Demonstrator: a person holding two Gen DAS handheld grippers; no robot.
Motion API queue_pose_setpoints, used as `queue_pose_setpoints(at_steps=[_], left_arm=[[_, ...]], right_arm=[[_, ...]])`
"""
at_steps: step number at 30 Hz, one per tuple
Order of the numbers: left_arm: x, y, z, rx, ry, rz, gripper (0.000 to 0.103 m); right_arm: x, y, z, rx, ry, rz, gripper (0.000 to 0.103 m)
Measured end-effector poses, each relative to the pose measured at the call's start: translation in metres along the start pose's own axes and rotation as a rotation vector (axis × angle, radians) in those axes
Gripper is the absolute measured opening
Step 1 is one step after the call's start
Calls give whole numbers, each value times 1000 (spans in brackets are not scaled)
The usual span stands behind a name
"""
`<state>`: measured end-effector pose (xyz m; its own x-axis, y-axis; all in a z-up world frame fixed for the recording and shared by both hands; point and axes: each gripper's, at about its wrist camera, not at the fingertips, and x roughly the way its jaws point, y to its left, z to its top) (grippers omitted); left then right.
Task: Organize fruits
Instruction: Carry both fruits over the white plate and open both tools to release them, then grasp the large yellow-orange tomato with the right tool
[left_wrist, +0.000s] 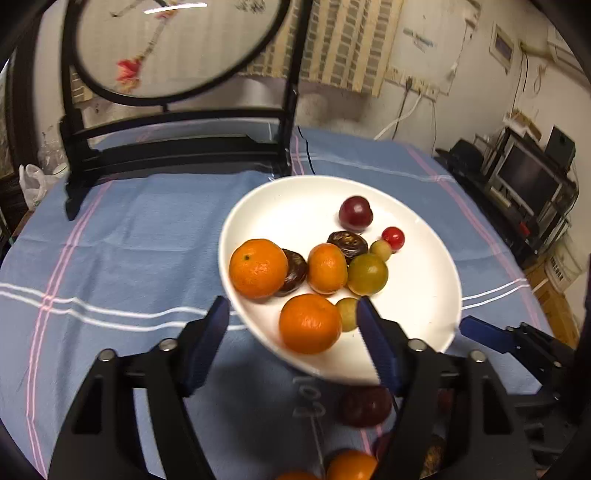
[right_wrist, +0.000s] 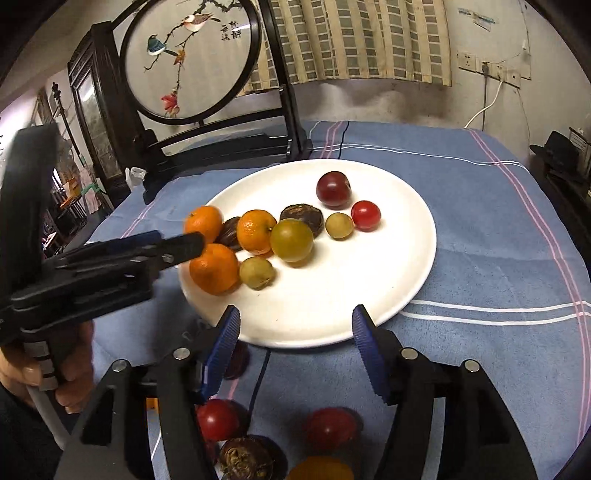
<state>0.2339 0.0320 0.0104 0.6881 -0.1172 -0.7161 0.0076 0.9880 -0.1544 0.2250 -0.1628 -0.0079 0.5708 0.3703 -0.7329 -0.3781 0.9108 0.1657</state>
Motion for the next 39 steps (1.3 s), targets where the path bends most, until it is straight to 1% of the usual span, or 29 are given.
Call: queue_pose_setpoints(at_steps=[2, 4, 7, 12, 14, 15, 18, 20, 21, 23, 26, 28, 29, 30, 31, 32, 36, 39], left_arm=[[-13, 4, -5, -13, -15, 5, 77], [-26, 5, -14, -7, -21, 2, 79], [-38, 5, -28, 12, -20, 13, 80], [-49, 6, -56, 41, -12, 42, 80], [-52, 8, -65, 35, -9, 34, 80], [-53, 10, -71, 27, -7, 32, 80], [-58, 17, -83, 11, -18, 6, 80], [-58, 18, -87, 22, -17, 7, 80], [-58, 18, -89, 29, -12, 10, 80], [-60, 19, -90, 29, -6, -13, 80], [-60, 17, -92, 35, -2, -40, 80], [-60, 15, -92, 52, -3, -32, 81], [-59, 15, -92, 58, -3, -25, 81], [-57, 15, -93, 61, 0, -16, 81], [-56, 16, -93, 59, 5, -8, 81], [-55, 18, -93, 55, 9, -7, 81], [-56, 24, -91, 27, 17, -31, 82], [-56, 24, -91, 33, 21, -33, 84]], right_arm=[[-4, 0, -2, -6, -5, -8, 68], [-8, -2, -4, -2, -5, -15, 68], [-17, -3, -10, 5, -4, -10, 68], [-32, -2, -31, -10, -7, -29, 69], [-40, -5, -42, 3, -12, -44, 82], [-44, -6, -50, 8, -12, -56, 83], [-56, -9, -69, 6, -1, -65, 83], [-63, -9, -80, 3, 5, -61, 83], [-67, -9, -87, -4, 10, -72, 83], [-68, -7, -97, -22, 33, -105, 83], [-63, -6, -105, -32, 66, -125, 83], [-61, -6, -107, -31, 81, -130, 81], [-59, -5, -107, -39, 88, -134, 73], [-55, -4, -106, -53, 102, -140, 68], [-51, -3, -106, -63, 120, -143, 58], [-44, -2, -105, -72, 148, -146, 52], [-34, 0, -99, -89, 151, -159, 54], [-26, 3, -91, -96, 154, -172, 54]])
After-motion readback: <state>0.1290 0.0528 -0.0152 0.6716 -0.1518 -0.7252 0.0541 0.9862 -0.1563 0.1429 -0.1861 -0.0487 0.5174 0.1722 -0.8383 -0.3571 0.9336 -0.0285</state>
